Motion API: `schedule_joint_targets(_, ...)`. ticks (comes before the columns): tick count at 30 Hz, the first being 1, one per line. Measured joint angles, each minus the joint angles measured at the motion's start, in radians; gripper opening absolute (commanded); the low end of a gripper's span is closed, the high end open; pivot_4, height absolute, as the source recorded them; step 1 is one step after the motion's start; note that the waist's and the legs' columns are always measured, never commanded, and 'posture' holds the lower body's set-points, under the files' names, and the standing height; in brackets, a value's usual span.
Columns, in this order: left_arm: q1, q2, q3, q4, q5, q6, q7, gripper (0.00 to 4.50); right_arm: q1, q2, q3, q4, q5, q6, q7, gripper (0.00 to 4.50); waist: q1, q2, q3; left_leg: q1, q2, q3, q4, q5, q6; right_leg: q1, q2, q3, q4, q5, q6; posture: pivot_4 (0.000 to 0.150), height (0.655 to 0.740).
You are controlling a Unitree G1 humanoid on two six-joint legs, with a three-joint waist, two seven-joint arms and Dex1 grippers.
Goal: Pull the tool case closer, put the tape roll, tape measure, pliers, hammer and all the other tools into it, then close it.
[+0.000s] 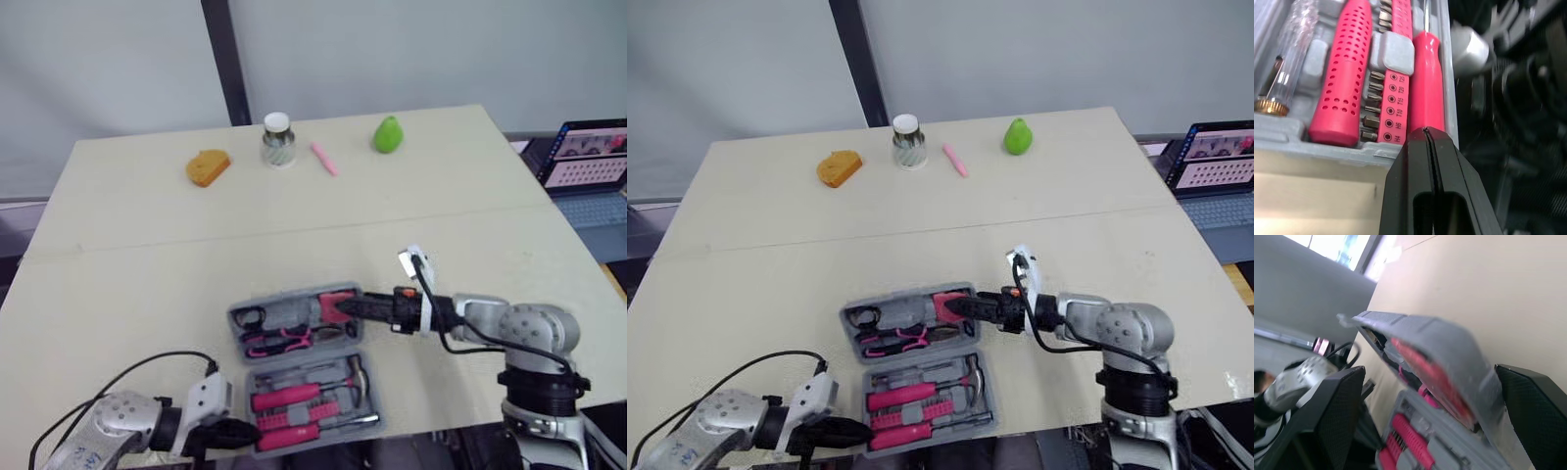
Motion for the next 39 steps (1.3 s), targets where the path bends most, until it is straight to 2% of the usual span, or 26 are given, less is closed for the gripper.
schedule_joint_targets(4, 0.046, 0.001, 0.090, -0.035, -0.117, 0.149, 0.024, 0.00, 0.017, -0.092, 0.065, -0.096, 0.080, 0.016, 0.058, 4.45, -0.003, -0.011, 0.006, -0.001, 0.002, -0.004, 0.000, 0.000, 0.000, -0.002, 0.001, -0.001, 0.001, 0.000, 0.000, 0.150, 0.7400)
schedule_joint_targets(6, 0.095, 0.050, 0.180, -0.075, -0.184, 0.222, 0.019, 0.00, 0.028, -0.147, 0.093, -0.133, 0.097, 0.012, 0.083, 4.45, -0.004, -0.017, 0.008, -0.002, 0.002, -0.008, 0.000, 0.000, -0.001, -0.002, 0.001, -0.001, 0.001, 0.000, 0.000, 0.150, 0.7400)
schedule_joint_targets(9, 0.163, 0.136, 0.315, -0.125, -0.249, 0.288, -0.017, 0.00, 0.077, -0.251, 0.117, -0.214, 0.132, -0.008, 0.133, 4.45, -0.003, -0.019, 0.009, -0.002, 0.001, -0.007, 0.000, -0.003, 0.000, -0.002, 0.001, 0.000, -0.002, 0.000, 0.000, 0.150, 0.7400)
schedule_joint_targets(12, 0.127, 0.166, 0.413, -0.082, -0.255, 0.297, -0.023, 0.00, 0.172, -0.368, 0.115, -0.307, 0.160, -0.051, 0.197, 4.45, 0.008, -0.021, 0.010, -0.004, 0.000, -0.005, 0.000, -0.003, 0.000, -0.002, 0.001, -0.003, -0.006, 0.000, 0.000, 0.150, 0.7400)
schedule_joint_targets(15, 0.007, 0.149, 0.457, -0.005, -0.242, 0.261, 0.007, 0.00, 0.301, -0.451, 0.098, -0.330, 0.065, -0.215, 0.224, 4.45, 0.017, -0.026, 0.012, -0.004, 0.000, 0.000, 0.001, -0.003, 0.000, 0.000, 0.001, -0.003, -0.007, 0.000, 0.000, 0.150, 0.7400)
schedule_joint_targets(18, -0.076, 0.097, 0.466, 0.052, -0.200, 0.205, 0.066, 0.87, 0.435, -0.472, 0.028, -0.277, -0.062, -0.411, 0.234, 4.50, 0.017, -0.030, 0.013, -0.004, -0.001, 0.002, 0.000, -0.003, 0.000, 0.000, 0.001, -0.002, -0.009, 0.002, 0.002, 0.150, 0.7400)
schedule_joint_targets(22, -0.106, 0.061, 0.468, 0.121, -0.154, 0.137, 0.098, 2.83, 0.599, -0.475, -0.101, -0.157, -0.211, -0.660, 0.254, 4.50, 0.013, -0.033, 0.014, -0.003, 0.000, 0.002, 0.000, -0.003, 0.000, 0.000, 0.001, -0.003, -0.008, 0.002, 0.003, 0.150, 0.7400)
schedule_joint_targets(26, -0.104, 0.059, 0.474, 0.199, -0.097, 0.064, 0.109, 4.47, 0.647, -0.432, -0.174, -0.045, -0.303, -0.826, 0.243, 4.50, 0.009, -0.033, 0.015, -0.002, 0.000, 0.004, 0.001, -0.003, 0.000, 0.000, 0.001, -0.003, -0.008, 0.002, 0.003, 0.150, 0.7400)
schedule_joint_targets(32, -0.112, 0.060, 0.496, 0.336, -0.020, -0.043, 0.124, 4.47, 0.694, -0.405, -0.243, 0.152, -0.400, -1.029, 0.246, 4.50, 0.000, -0.033, 0.015, 0.000, 0.001, 0.004, 0.001, -0.002, 0.000, 0.000, 0.001, -0.002, -0.007, 0.002, 0.002, 0.150, 0.7400)
schedule_joint_targets(39, -0.144, 0.063, 0.501, 0.381, -0.013, -0.080, 0.114, 4.47, 0.660, -0.406, -0.248, 0.276, -0.422, -1.100, 0.257, 4.50, -0.004, -0.033, 0.015, 0.000, 0.002, 0.004, 0.001, -0.002, -0.001, 0.000, 0.001, -0.002, -0.004, 0.002, 0.002, 0.150, 0.7400)
